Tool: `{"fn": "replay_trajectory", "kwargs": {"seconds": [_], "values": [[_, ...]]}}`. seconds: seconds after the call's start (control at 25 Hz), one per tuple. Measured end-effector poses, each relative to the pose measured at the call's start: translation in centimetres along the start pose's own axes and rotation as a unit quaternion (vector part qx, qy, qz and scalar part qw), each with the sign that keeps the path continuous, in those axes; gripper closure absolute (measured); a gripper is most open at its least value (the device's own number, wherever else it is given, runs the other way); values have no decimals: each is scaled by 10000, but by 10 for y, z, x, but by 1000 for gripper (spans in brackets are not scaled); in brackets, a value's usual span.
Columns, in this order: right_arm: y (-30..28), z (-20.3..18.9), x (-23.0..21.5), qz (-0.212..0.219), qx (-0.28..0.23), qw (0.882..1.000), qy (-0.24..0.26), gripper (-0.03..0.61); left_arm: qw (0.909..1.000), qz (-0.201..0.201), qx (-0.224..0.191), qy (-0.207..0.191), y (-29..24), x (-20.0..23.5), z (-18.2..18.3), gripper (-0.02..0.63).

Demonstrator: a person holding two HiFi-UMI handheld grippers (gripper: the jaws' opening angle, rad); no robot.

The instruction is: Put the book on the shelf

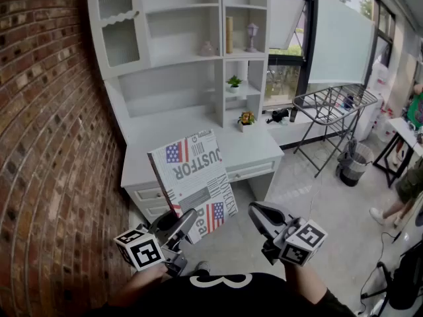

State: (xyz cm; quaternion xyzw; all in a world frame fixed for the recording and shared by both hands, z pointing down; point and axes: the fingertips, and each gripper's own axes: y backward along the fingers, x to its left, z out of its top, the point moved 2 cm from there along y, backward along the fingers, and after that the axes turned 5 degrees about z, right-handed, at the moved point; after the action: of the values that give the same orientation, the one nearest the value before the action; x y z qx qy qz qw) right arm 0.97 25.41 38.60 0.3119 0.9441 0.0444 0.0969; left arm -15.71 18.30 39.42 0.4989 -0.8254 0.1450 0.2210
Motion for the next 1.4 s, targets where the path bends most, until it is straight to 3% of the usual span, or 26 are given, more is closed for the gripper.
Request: {"fn": "replay_trajectory", "kwargs": {"seconds": [0.32, 0.68, 0.92, 1.4], "values": [[3, 7, 15, 50, -115, 9997, -220, 572, 10000, -50, -15, -74, 7, -5, 2, 465], [5, 5, 17, 136, -131, 9997, -145, 572, 9998, 17, -114, -175, 17, -13, 6, 465], [-6, 4, 11, 211, -118, 9995, -222, 572, 9987, 77, -179, -474, 17, -13, 10, 465], [-61, -5, -27, 304, 0, 9991, -294, 572, 9990, 254, -234, -266, -2, 43, 29, 465]]}}
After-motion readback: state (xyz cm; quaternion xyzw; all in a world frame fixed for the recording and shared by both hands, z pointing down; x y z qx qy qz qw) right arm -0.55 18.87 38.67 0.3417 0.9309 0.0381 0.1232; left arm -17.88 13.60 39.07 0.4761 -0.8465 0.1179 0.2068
